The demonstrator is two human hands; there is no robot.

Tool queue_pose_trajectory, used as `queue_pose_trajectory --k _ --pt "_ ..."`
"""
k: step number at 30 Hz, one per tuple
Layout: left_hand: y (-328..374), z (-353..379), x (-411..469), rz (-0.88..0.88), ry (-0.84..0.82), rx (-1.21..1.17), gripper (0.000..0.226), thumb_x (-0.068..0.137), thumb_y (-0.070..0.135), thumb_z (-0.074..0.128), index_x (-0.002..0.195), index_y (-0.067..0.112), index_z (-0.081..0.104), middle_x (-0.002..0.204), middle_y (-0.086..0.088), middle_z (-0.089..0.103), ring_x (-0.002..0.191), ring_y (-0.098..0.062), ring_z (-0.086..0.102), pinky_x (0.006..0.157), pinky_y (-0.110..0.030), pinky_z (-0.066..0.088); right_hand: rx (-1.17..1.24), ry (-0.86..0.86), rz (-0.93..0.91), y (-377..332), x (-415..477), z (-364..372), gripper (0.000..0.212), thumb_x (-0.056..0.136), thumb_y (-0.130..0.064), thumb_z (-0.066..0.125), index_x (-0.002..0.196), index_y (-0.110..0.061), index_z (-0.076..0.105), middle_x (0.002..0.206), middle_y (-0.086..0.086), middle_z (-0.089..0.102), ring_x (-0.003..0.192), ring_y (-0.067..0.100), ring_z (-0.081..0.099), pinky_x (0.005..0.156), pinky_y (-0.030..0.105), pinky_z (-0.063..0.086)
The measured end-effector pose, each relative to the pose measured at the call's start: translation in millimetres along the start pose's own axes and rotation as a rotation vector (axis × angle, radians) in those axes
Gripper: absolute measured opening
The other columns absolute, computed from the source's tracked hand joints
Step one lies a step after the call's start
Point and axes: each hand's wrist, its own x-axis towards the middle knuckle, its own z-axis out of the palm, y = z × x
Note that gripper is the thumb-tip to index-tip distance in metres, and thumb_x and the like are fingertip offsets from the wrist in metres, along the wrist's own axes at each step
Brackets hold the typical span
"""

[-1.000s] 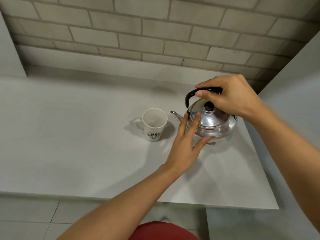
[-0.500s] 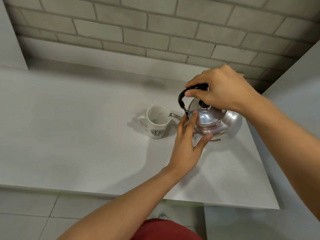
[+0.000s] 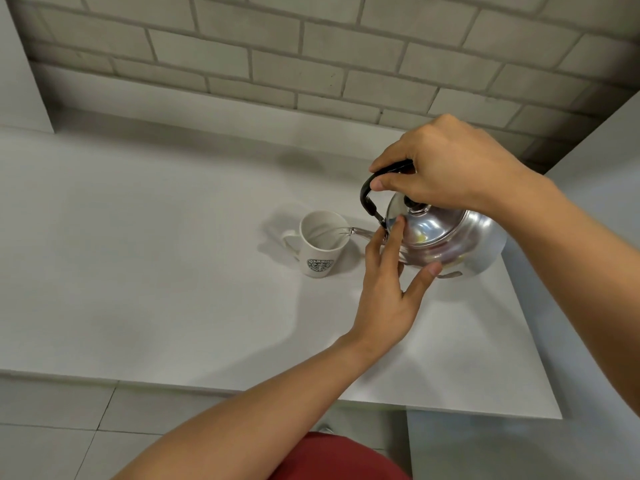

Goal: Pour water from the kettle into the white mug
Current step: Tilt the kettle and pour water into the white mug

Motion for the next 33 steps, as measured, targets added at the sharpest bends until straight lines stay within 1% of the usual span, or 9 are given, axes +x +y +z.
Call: queue_pose_trajectory --k 4,6,9,11,18,23,28,33 --pt "3.4 1.7 0.8 -0.002 0.004 -0.053 0.076 0.100 0.040 0.068 0.159 0.049 0.022 0.163 0.010 0.024 0.148 0.005 0.031 0.118 -0.029 0.039 -0.026 -0.009 -0.007 -2.1 4.2 -4.4 0.029 0.094 -0.053 0.068 0.117 -0.039 0.077 0.103 -0.008 0.079 0.103 0.024 0.069 0.066 0.033 0.044" --pt "5.8 2.1 1.3 -0.001 0.008 -0.076 0.075 0.100 0.039 0.069 0.159 0.049 0.024 0.162 0.008 0.025 0.149 0.003 0.032 0.118 -0.029 0.040 -0.031 -0.021 0.002 -3.5 6.0 -7.5 0.030 0.093 -0.054 0.068 0.117 -0.040 0.076 0.104 -0.006 0.079 0.104 0.026 0.070 0.068 0.036 0.047" --pt "8.7 3.0 2.2 -0.002 0.014 -0.097 0.076 0.099 0.038 0.069 0.159 0.048 0.024 0.161 0.008 0.026 0.149 0.002 0.033 0.118 -0.032 0.041 -0.045 -0.038 0.012 -5.8 7.2 -11.6 0.029 0.092 -0.055 0.069 0.116 -0.040 0.076 0.104 -0.006 0.079 0.104 0.027 0.070 0.074 0.044 0.056" --pt "9.9 3.5 2.8 0.001 0.020 -0.104 0.076 0.099 0.037 0.070 0.159 0.048 0.025 0.162 0.007 0.026 0.149 0.002 0.033 0.118 -0.034 0.041 -0.052 -0.046 0.018 -7.1 7.8 -13.3 0.029 0.092 -0.055 0.069 0.116 -0.040 0.076 0.105 -0.005 0.079 0.104 0.028 0.069 0.077 0.047 0.058" --pt "14.0 5.0 5.0 0.002 0.040 -0.123 0.076 0.099 0.035 0.071 0.159 0.048 0.025 0.160 0.009 0.027 0.146 0.007 0.034 0.119 -0.038 0.042 -0.077 -0.046 0.013 -8.9 11.4 -15.8 0.031 0.092 -0.057 0.068 0.117 -0.039 0.075 0.105 -0.002 0.078 0.105 0.029 0.068 0.076 0.044 0.056" --pt "18.5 6.7 4.2 -0.015 0.054 -0.160 0.075 0.098 0.036 0.071 0.157 0.050 0.026 0.159 0.012 0.028 0.147 0.000 0.038 0.118 -0.042 0.043 -0.103 -0.036 -0.016 -11.9 14.9 -17.4 0.030 0.092 -0.056 0.069 0.115 -0.038 0.076 0.101 -0.001 0.077 0.103 0.028 0.067 0.071 0.041 0.053" --pt "22.3 6.4 4.2 -0.018 0.061 -0.177 0.075 0.098 0.035 0.071 0.158 0.049 0.027 0.159 0.013 0.028 0.149 -0.004 0.039 0.118 -0.042 0.043 -0.108 -0.042 -0.020 -13.7 17.0 -19.2 0.030 0.091 -0.056 0.069 0.114 -0.039 0.076 0.103 -0.001 0.076 0.102 0.030 0.067 0.074 0.044 0.055" --pt "26.3 5.7 3.9 -0.029 0.056 -0.196 0.076 0.098 0.038 0.071 0.156 0.054 0.026 0.159 0.012 0.028 0.149 -0.006 0.039 0.118 -0.043 0.043 -0.117 -0.041 -0.028 -15.5 19.0 -20.5 0.029 0.091 -0.056 0.070 0.114 -0.039 0.077 0.104 -0.001 0.077 0.104 0.030 0.067 0.075 0.044 0.055"
